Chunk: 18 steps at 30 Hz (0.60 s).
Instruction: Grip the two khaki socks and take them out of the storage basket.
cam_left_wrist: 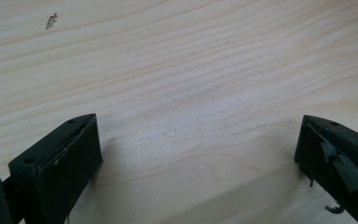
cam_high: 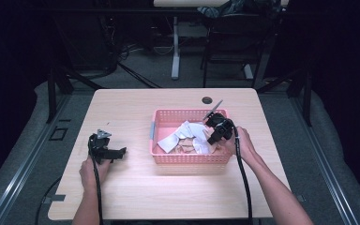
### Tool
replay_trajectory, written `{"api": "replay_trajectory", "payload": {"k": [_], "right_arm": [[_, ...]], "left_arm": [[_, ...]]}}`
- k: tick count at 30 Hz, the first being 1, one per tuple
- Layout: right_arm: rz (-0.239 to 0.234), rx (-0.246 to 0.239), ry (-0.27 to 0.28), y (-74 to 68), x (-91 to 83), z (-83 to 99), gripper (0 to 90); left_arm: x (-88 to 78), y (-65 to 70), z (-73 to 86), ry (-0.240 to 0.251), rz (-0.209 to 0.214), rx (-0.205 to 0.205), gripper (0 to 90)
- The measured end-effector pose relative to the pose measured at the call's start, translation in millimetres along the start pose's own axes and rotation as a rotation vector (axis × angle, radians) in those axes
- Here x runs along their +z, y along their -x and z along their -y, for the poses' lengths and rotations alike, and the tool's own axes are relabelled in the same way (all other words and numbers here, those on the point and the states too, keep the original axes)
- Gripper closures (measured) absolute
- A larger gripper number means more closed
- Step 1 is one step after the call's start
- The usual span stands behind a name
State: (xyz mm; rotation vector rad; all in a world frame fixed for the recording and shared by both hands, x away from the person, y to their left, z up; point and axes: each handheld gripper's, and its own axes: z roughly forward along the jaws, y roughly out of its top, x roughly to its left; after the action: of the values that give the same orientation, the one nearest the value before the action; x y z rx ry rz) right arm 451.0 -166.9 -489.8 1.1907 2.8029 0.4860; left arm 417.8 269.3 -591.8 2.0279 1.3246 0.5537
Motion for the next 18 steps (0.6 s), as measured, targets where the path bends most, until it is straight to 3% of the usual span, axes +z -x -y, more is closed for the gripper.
{"api": "replay_trajectory", "payload": {"k": [18], "right_arm": [[-0.008, 0.008, 0.103, 3.4, -39.2, -9.0, 85.4]], "left_arm": [[0.0, 0.0, 0.0, 0.000, 0.000, 0.000, 0.1]]}}
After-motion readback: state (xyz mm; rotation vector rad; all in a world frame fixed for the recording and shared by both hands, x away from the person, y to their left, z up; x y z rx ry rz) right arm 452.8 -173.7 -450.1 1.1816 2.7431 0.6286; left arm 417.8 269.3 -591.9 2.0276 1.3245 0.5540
